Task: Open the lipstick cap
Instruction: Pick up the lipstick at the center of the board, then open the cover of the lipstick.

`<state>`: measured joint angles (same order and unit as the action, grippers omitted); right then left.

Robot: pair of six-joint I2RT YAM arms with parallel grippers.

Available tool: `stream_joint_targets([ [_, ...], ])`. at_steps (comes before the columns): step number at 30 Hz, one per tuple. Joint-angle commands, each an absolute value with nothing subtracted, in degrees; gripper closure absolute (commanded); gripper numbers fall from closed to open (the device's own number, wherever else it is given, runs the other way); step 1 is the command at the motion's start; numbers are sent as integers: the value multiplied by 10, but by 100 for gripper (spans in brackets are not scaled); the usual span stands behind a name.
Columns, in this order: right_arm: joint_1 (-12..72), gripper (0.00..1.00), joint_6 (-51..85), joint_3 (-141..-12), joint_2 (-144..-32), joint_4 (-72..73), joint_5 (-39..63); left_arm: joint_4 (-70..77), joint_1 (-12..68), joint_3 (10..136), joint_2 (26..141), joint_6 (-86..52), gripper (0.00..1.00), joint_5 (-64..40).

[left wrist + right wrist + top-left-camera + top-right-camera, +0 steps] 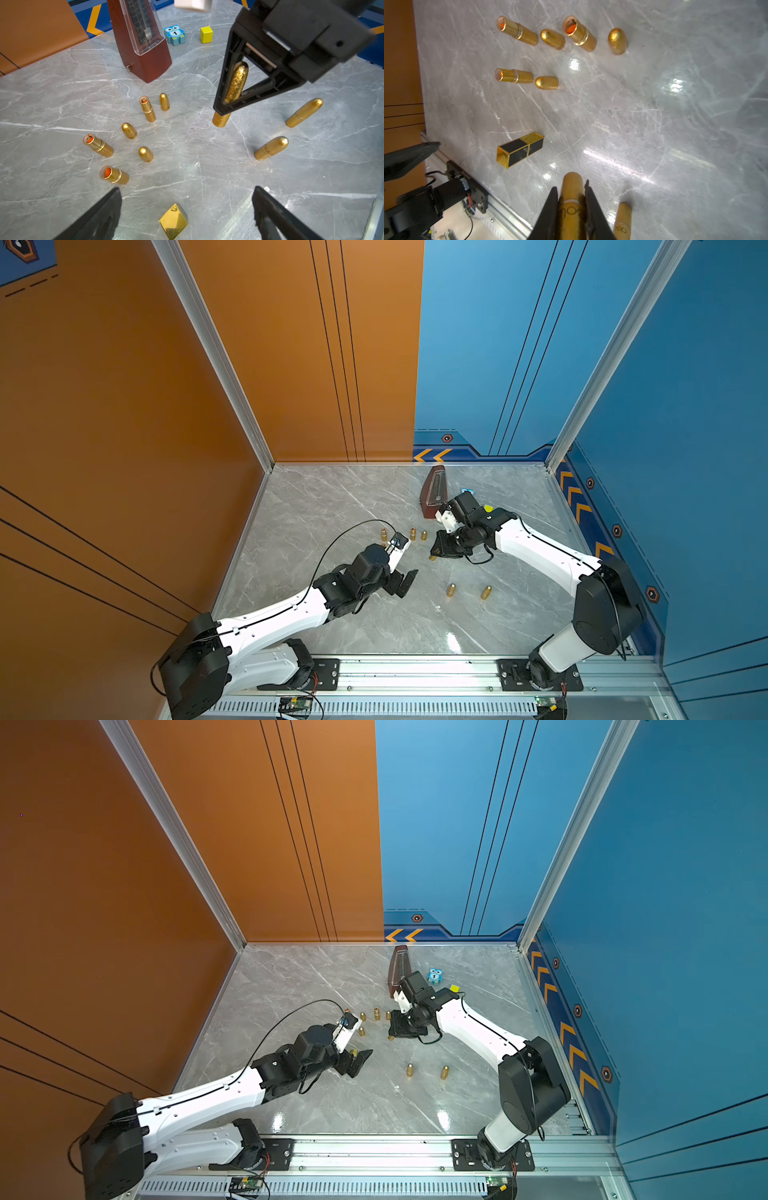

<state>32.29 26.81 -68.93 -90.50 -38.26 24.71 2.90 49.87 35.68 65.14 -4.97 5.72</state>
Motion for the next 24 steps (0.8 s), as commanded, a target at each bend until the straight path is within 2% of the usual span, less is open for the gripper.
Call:
stream_joint_targets([
  [1, 331, 81, 259, -704, -877, -415, 337, 59, 493, 348, 655, -19, 2, 0],
  [5, 343, 81, 267, -709, -866, -421, 367, 75, 492, 352, 668, -12, 11, -47],
  [7, 352, 81, 270, -711, -861, -421, 378, 85, 492, 355, 677, -9, 20, -61],
  [22, 373, 80, 291, -709, -852, -402, 400, 136, 491, 352, 698, -28, 69, -85],
  [24, 372, 80, 295, -707, -851, -394, 398, 136, 491, 352, 697, -29, 72, -85],
])
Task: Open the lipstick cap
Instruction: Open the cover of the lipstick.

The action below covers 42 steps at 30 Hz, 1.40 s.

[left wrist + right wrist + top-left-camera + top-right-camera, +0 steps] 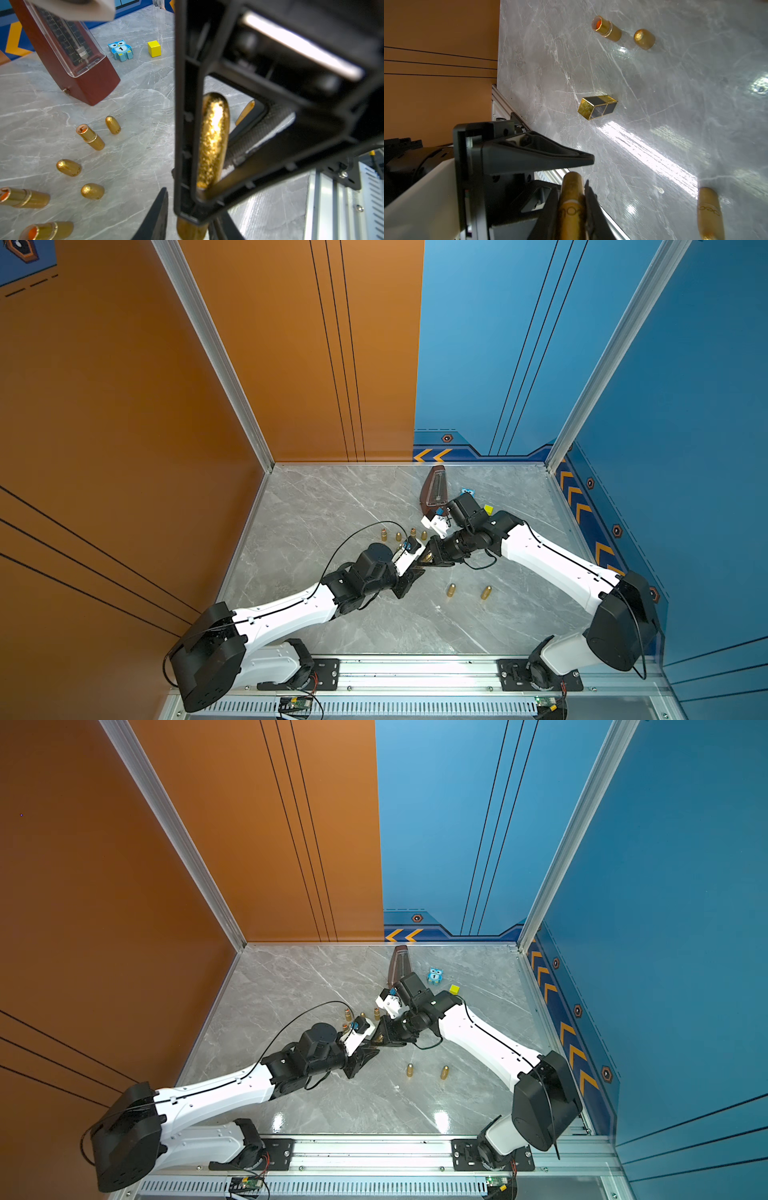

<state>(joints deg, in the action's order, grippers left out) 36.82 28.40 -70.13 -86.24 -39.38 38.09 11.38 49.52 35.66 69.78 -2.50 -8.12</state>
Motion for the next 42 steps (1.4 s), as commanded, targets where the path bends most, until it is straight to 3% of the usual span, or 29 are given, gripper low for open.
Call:
stream_joint_targets([
  [1, 372, 80, 298, -706, -852, -391, 401, 136, 492, 352, 697, -31, 75, -85],
  [10, 372, 71, 294, -714, -843, -382, 389, 136, 492, 343, 691, -37, 100, -67],
  [19, 369, 57, 287, -715, -821, -382, 345, 135, 492, 330, 679, -43, 100, -57],
  [26, 373, 70, 285, -704, -833, -371, 363, 135, 492, 330, 673, -45, 100, -61],
  [36, 372, 67, 275, -701, -843, -363, 333, 135, 492, 329, 669, -44, 100, -76],
  [42, 371, 74, 274, -701, -843, -359, 323, 135, 492, 325, 668, -43, 100, -74],
])
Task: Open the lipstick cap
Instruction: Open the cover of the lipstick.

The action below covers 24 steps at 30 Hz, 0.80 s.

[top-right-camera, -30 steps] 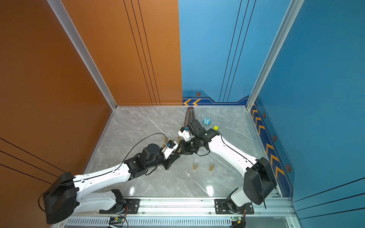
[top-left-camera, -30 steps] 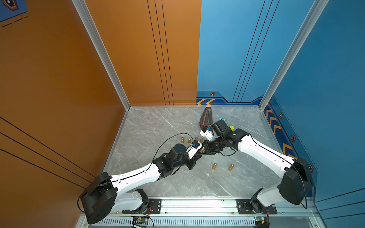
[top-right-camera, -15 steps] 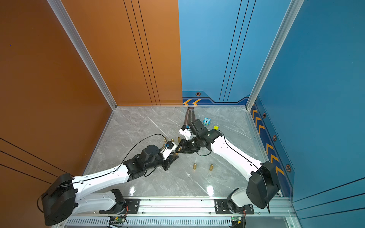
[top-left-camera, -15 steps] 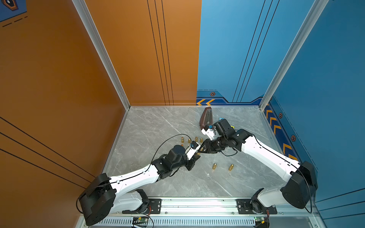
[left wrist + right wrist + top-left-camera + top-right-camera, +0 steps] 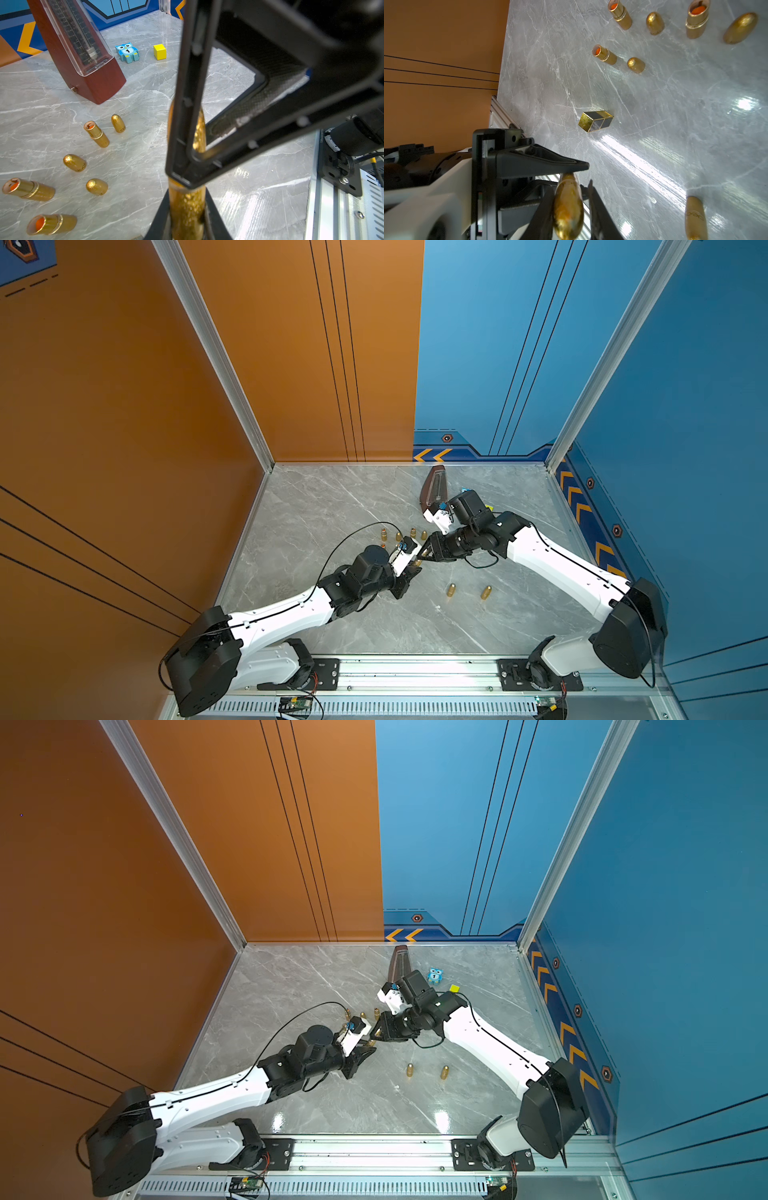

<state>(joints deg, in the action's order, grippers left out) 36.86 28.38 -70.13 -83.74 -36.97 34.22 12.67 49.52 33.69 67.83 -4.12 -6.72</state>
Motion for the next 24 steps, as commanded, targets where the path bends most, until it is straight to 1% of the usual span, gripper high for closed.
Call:
stream_joint_targets([
  [1, 371, 76, 273, -701, -843, -359, 323, 134, 492, 326, 668, -41, 100, -72],
  [5, 369, 80, 272, -700, -843, -360, 315, 134, 492, 325, 668, -41, 100, -72],
  [11, 367, 83, 276, -699, -838, -361, 297, 133, 491, 315, 659, -42, 100, -60],
  [24, 353, 84, 274, -699, -812, -362, 282, 112, 484, 314, 652, -46, 100, -41],
])
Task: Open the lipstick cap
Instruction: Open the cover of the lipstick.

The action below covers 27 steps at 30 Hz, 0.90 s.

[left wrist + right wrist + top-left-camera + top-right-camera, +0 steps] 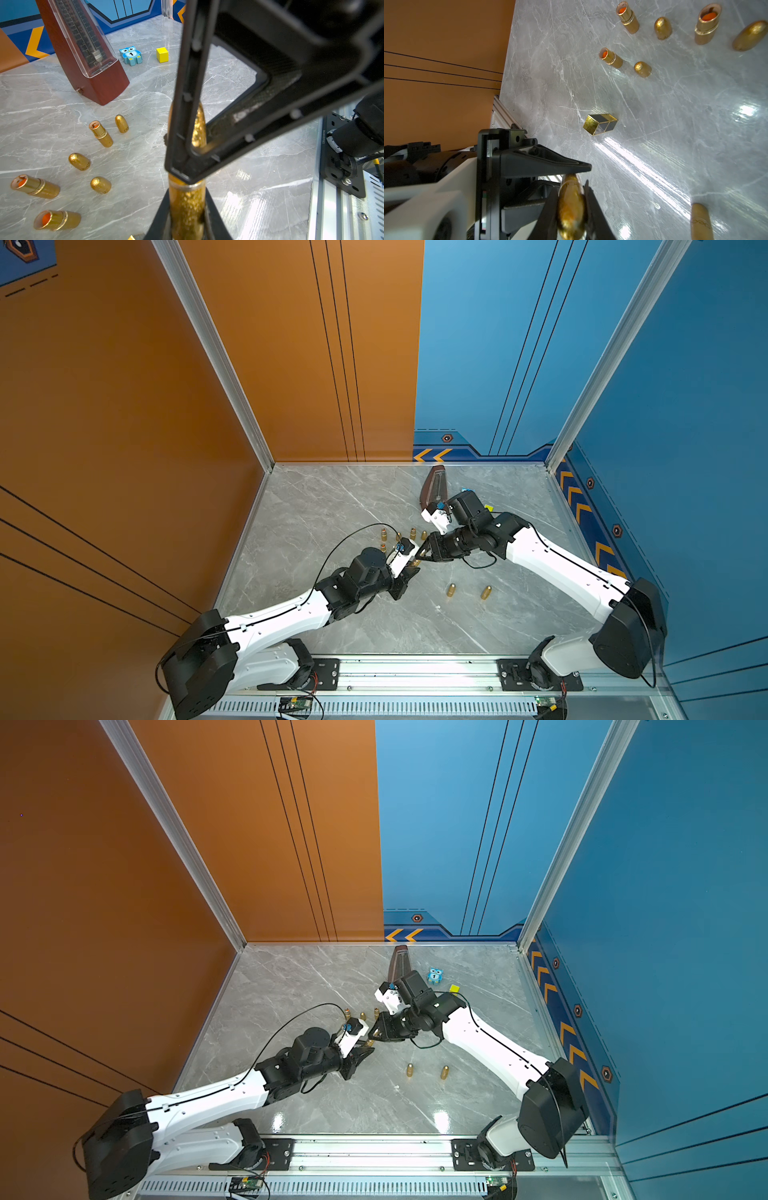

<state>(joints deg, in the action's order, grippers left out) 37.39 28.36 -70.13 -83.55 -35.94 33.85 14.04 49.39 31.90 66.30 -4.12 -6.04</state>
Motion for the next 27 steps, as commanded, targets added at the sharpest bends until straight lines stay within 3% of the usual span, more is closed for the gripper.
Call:
stream_joint_targets([
  [1, 351, 84, 274, -698, -808, -362, 279, 107, 484, 316, 654, -47, 100, -41],
  [17, 327, 83, 267, -689, -782, -363, 275, 93, 479, 313, 645, -51, 100, -37],
  [27, 336, 83, 243, -680, -840, -370, 116, 93, 472, 295, 605, -55, 100, -1],
])
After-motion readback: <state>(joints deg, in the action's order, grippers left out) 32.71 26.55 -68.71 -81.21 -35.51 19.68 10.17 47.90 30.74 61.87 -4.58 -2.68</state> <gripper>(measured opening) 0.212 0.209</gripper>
